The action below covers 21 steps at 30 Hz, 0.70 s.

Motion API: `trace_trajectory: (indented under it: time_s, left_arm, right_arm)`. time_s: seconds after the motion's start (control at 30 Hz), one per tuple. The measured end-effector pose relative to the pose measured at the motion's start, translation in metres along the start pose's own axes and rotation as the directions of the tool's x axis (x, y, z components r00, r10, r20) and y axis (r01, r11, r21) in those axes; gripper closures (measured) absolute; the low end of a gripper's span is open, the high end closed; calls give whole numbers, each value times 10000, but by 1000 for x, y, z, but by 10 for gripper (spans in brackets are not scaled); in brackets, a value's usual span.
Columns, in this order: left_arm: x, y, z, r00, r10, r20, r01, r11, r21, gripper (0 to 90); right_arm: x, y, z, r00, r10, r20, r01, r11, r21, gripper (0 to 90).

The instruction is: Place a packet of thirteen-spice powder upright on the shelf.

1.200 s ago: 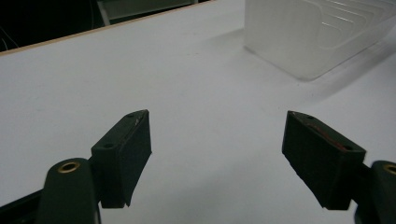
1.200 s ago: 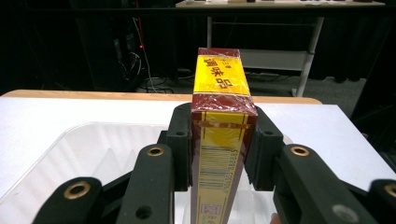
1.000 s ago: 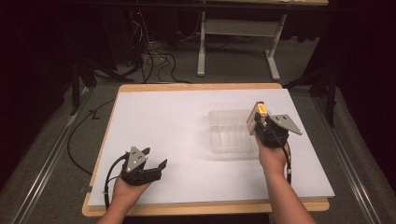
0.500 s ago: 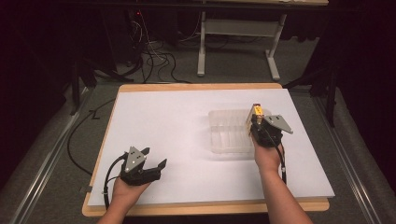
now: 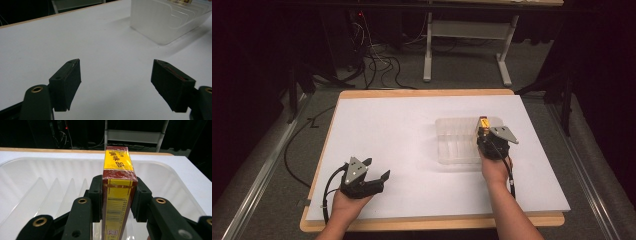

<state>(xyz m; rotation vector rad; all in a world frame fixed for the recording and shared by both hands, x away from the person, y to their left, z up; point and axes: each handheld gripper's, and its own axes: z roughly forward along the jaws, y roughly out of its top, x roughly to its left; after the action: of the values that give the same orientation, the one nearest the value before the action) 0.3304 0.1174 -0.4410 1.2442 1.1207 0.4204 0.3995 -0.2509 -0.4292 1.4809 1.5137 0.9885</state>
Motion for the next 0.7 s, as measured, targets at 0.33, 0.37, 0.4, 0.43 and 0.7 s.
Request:
trace_trajectory:
  time_s: [0.33, 0.37, 0.4, 0.43, 0.7]
  left_arm:
    - [0, 0, 0, 10000, -3, 6, 3, 10000, 1, 247]
    - [0, 0, 0, 10000, -6, 11, 6, 10000, 1, 248]
    - [0, 0, 1, 10000, -13, 14, 13, 10000, -3, 247]
    - [0, 0, 1, 10000, -16, 23, 16, 10000, 3, 247]
    - [-3, -3, 3, 9998, 34, 201, -37, 9999, 114, 247]
  right_arm:
    - [0, -4, -5, 9998, -199, -83, 200, 9998, 20, 668]
    - [0, -4, -5, 9997, -212, -114, 212, 9998, 20, 664]
    - [0, -4, -5, 9997, -220, -137, 220, 9998, 36, 657]
    - [0, -4, -5, 9996, -218, -194, 219, 9997, 55, 638]
    - [-6, 0, -16, 9908, -305, -1321, 350, 9989, 319, 353]
